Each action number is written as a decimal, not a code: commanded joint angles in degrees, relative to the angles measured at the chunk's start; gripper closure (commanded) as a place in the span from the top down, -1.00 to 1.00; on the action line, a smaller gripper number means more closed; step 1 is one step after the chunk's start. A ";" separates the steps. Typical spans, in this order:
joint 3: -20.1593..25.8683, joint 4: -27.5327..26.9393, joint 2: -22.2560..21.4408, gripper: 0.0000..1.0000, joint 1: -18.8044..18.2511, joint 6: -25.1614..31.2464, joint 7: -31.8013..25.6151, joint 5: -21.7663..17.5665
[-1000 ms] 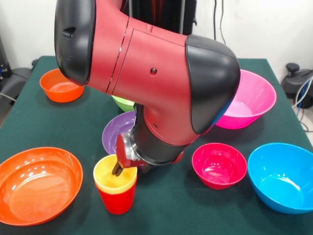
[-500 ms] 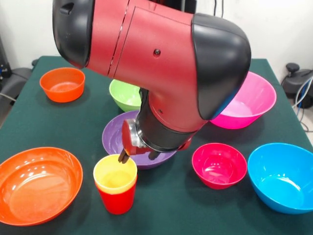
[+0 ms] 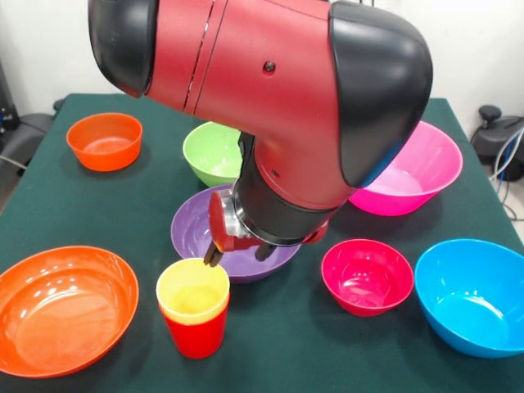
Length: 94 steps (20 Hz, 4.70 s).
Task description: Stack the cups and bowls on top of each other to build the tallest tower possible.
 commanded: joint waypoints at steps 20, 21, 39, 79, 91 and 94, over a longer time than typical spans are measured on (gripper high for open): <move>4.46 13.06 1.84 1.00 1.06 -8.66 7.51 16.14; 4.74 13.53 1.86 1.00 0.88 -9.21 7.70 17.05; 3.49 16.19 3.78 1.00 0.15 -15.88 4.17 22.31; 1.41 12.21 9.20 1.00 0.83 -12.39 6.96 22.95; 0.36 16.83 7.19 -1.00 0.58 -14.98 6.04 24.73; 0.26 18.19 6.59 -1.00 0.42 -16.15 5.61 24.87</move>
